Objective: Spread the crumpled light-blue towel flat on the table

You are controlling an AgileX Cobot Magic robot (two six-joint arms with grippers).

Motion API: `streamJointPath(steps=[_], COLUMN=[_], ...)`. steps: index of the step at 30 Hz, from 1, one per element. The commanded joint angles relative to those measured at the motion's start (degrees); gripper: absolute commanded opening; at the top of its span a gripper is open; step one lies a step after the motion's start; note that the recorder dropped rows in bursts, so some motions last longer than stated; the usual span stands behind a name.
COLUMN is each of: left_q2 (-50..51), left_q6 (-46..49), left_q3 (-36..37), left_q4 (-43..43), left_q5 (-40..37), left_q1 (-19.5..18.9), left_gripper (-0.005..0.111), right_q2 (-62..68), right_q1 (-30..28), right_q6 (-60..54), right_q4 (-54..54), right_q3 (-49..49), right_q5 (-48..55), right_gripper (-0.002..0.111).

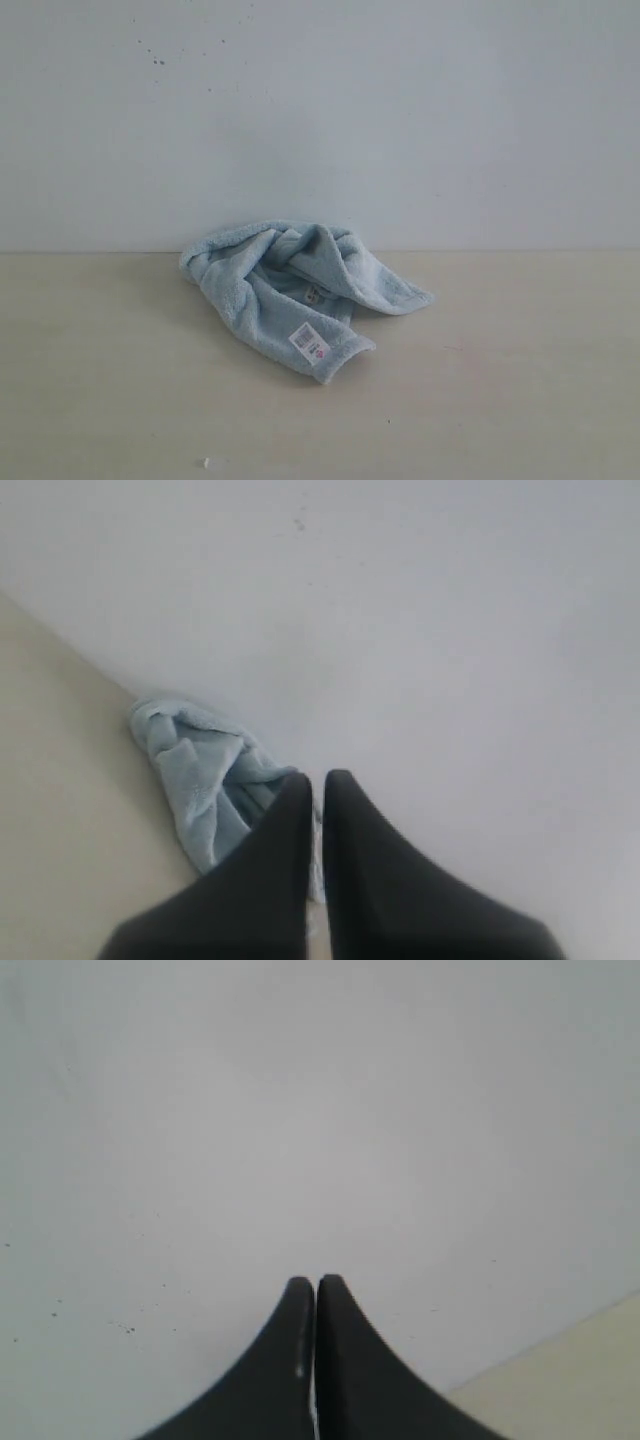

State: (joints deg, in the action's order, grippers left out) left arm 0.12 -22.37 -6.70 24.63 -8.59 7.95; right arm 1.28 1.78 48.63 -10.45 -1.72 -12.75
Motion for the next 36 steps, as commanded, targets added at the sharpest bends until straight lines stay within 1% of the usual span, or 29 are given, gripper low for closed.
streamJointPath(steps=[1, 3, 6, 7, 10, 13, 18, 22, 23, 25, 27, 29, 30, 32, 33, 36], left_q2=[1.97, 6.36, 14.15, 17.18, 26.40, 36.83, 53.58, 65.95, 68.95, 74.16, 79.46, 83.76, 85.96, 89.55, 91.42, 96.54], left_q6=[10.84, 13.91, 17.94, 19.36, 26.02, 34.96, 51.28, 60.51, 62.99, 67.61, 71.73, 73.77, 74.87, 77.44, 79.23, 85.94], left_q3=[-8.83, -11.77, -15.09, -16.14, -18.96, -22.01, -28.26, -34.06, -35.64, -38.51, -41.62, -44.29, -45.65, -48.20, -49.41, -52.82], left_q4=[0.47, 0.47, 0.47, 1.24, 5.61, 12.95, 24.12, 31.44, 33.50, 37.16, 40.85, 43.22, 44.73, 47.31, 49.09, 54.84], left_q5=[-8.21, -12.08, -16.30, -17.13, -18.03, -17.84, -16.61, -15.31, -15.20, -15.41, -15.99, -16.56, -16.56, -16.56, -16.56, -16.56], left_q1=[2.31, 2.93, 3.55, 3.59, 3.88, 3.88, 3.88, 3.88, 3.88, 3.88, 3.88, 3.88, 3.88, 3.88, 3.88, 4.12], left_gripper=[0.004, 0.004, 0.004, 0.004, 0.004, 0.004, 0.004, 0.004, 0.006, 0.013, 0.026, 0.043, 0.051, 0.060, 0.062, 0.061], right_q2=[7.72, 13.50, 23.81, 28.29, 39.19, 51.50, 68.49, 80.13, 83.11, 89.08, 94.11, 99.33, 101.30, 105.98, 108.25, 114.14], right_q1=[1.82, 3.89, 8.61, 11.07, 16.90, 21.39, 22.27, 22.07, 22.07, 21.76, 20.99, 19.17, 18.41, 16.27, 15.16, 12.64], right_q6=[3.21, 2.05, -5.00, -7.89, -15.03, -22.05, -24.43, -26.63, -26.76, -26.76, -26.62, -26.62, -26.62, -26.62, -26.62, -29.42], right_q4=[-7.07, -8.06, -9.34, -9.34, -9.46, -9.46, -9.61, -9.61, -9.61, -9.61, -8.84, -6.77, -6.06, -3.73, -2.21, 3.02], right_q3=[-7.87, -11.50, -17.76, -20.88, -29.03, -38.07, -50.63, -59.60, -61.87, -65.88, -69.66, -73.70, -75.67, -79.71, -81.30, -86.72], right_q5=[7.10, 10.58, 13.20, 14.80, 21.37, 26.61, 30.21, 30.38, 30.87, 31.52, 31.92, 32.06, 32.22, 32.22, 32.32, 32.50], right_gripper=[0.000, 0.000, 0.000, 0.000, 0.000, 0.000, 0.000, 0.001, 0.003, 0.010, 0.019, 0.030, 0.033, 0.039, 0.040, 0.040])
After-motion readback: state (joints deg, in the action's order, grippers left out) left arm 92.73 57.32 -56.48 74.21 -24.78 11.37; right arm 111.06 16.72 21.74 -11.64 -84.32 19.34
